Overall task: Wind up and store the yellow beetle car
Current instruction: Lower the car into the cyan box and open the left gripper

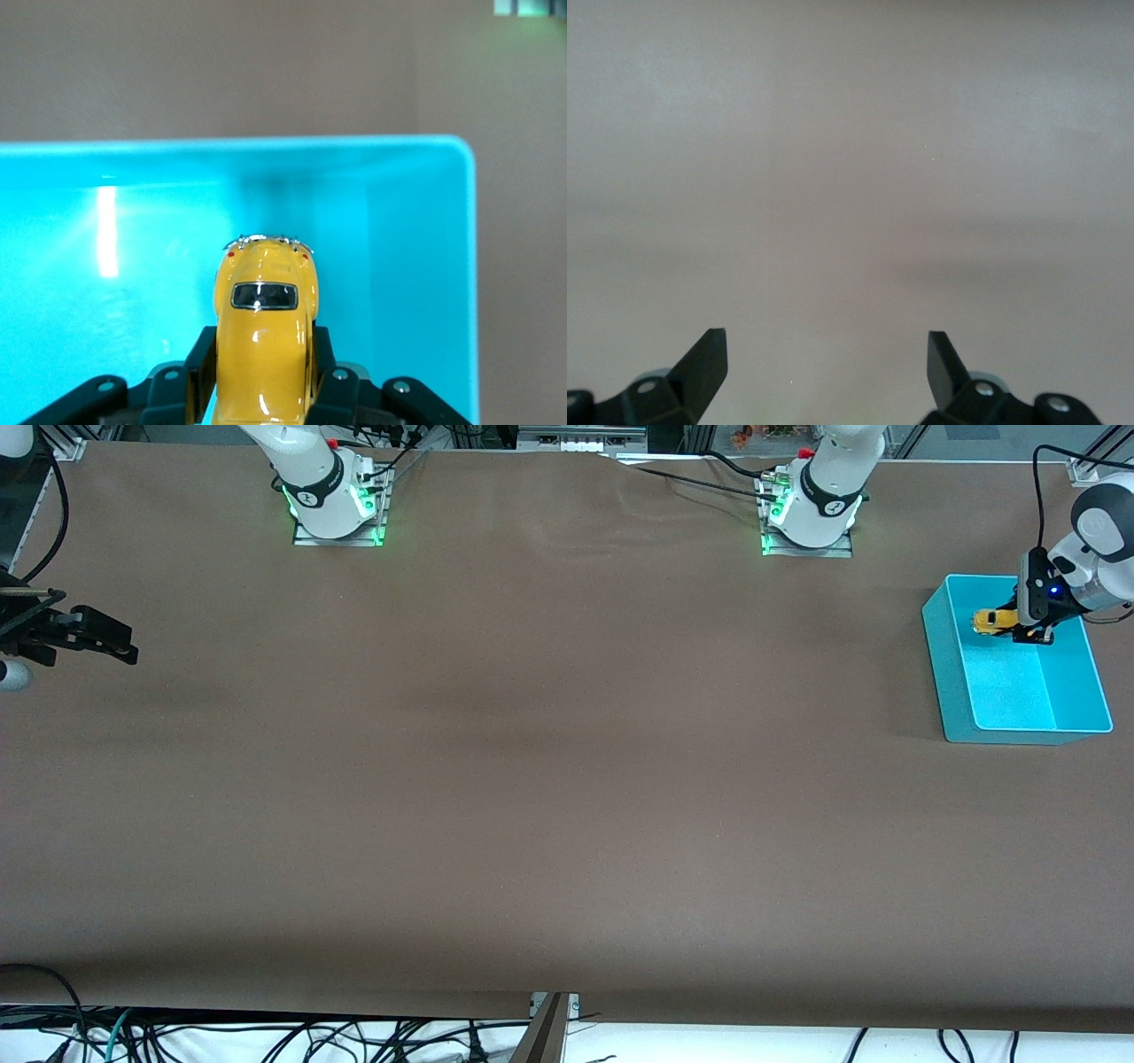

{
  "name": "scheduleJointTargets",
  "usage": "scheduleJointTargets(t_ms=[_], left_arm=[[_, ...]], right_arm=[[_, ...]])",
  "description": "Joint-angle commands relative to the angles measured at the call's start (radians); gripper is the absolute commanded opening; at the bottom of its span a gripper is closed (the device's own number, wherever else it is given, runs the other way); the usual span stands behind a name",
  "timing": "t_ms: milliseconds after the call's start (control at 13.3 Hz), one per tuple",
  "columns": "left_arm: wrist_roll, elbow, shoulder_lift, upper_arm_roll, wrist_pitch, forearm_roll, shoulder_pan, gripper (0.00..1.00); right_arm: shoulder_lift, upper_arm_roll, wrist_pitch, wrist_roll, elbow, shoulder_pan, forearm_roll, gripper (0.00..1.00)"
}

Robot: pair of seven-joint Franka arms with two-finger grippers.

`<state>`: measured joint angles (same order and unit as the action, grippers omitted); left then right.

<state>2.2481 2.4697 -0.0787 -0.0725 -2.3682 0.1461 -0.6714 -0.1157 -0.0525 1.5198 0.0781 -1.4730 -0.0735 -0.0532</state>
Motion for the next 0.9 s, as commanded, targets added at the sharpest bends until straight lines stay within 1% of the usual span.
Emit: scheduleJointTargets(t_ms=[0,150,225,300,375,599,749,824], left_arm=[[0.019,-0.008,-0.068,0.01,-0.06,0.047,-0.042,0.0],[0.018,-0.008,-0.113,0.01,-0.098,0.046,-0.048,0.0],[0.013,-0.008,-0.128,0.01,-0.12,0.046,-0.05,0.21],[0.005,-0.008,-0.13,0.01,-0.12,0.044,-0.05,0.52],[0.005,-0.009,-0.13,0.01,-0.12,0.043,-0.05,1.0],[0.004,-0.014,-0.115,0.011,-0.105,0.041,-0.047,1.0],[0.004,-0.034,-0.057,0.016,-0.057,0.04,-0.037,1.0],[0.004,-0.06,-0.033,0.022,-0.028,0.033,-0.028,1.0]], right_arm=[[0.008,-0.001,0.002,-0.015,-0.004,-0.002,0.012,1.0],[0.008,-0.001,0.002,-0.015,-0.004,-0.002,0.012,1.0],[0.008,-0.001,0.0,-0.015,-0.004,-0.002,0.012,1.0],[0.008,-0.001,0.0,-0.015,-0.004,-0.002,0.012,1.0],[0.008,-0.001,0.0,-0.015,-0.004,-0.002,0.013,1.0],[0.008,-0.001,0.0,-0.015,-0.004,-0.002,0.012,1.0],[0.008,-0.001,0.002,-0.015,-0.004,-0.002,0.012,1.0],[0.008,-0.001,0.0,-0.015,-0.004,-0.002,0.012,1.0]])
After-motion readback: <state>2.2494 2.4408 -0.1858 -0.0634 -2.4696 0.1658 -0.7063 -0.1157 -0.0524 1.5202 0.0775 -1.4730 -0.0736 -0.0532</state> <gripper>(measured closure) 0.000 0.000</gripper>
